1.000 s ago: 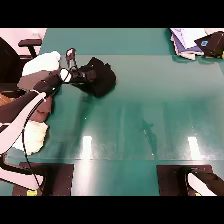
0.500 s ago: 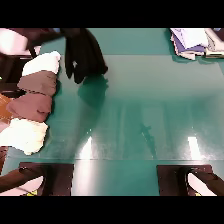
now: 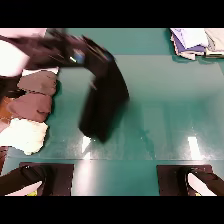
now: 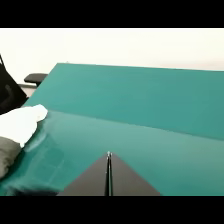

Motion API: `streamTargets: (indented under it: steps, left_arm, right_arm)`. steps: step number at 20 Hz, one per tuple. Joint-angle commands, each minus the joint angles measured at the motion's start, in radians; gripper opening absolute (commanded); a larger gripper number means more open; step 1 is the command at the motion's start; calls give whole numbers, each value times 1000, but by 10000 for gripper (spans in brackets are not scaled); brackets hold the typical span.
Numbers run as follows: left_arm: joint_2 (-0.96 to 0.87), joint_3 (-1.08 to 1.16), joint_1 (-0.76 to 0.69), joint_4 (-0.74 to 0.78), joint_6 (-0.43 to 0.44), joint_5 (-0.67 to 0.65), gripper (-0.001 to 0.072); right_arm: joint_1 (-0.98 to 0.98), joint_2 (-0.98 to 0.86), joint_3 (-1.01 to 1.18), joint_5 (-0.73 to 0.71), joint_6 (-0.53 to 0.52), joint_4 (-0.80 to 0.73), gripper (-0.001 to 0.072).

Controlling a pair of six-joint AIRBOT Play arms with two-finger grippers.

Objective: Fold the shirts.

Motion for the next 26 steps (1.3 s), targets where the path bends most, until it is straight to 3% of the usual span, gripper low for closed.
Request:
streamTargets:
  steps: [1,5,8,11,15,25,26]
  left_arm:
    - [-74,-28,-53,8,-42,-32,643]
    - [-47,-34,174,16,-105,-168,643]
    - [-48,-194,287,-55,-113,-213,643]
    - [-49,-446,295,-164,-77,-116,643]
    - [-61,-655,295,-186,-75,-62,643]
    - [-62,-730,223,-212,-42,-79,640]
    - [-62,-730,201,-209,-43,-69,526]
  right_arm:
    - [0,0,10,64,1,0,19]
    - [0,0,10,63,1,0,19]
    - [0,0,10,64,1,0,19]
    - [0,0,9,64,1,0,19]
    - [0,0,9,70,1,0,19]
    - [0,0,9,71,1,1,19]
    - [0,0,9,71,1,1,19]
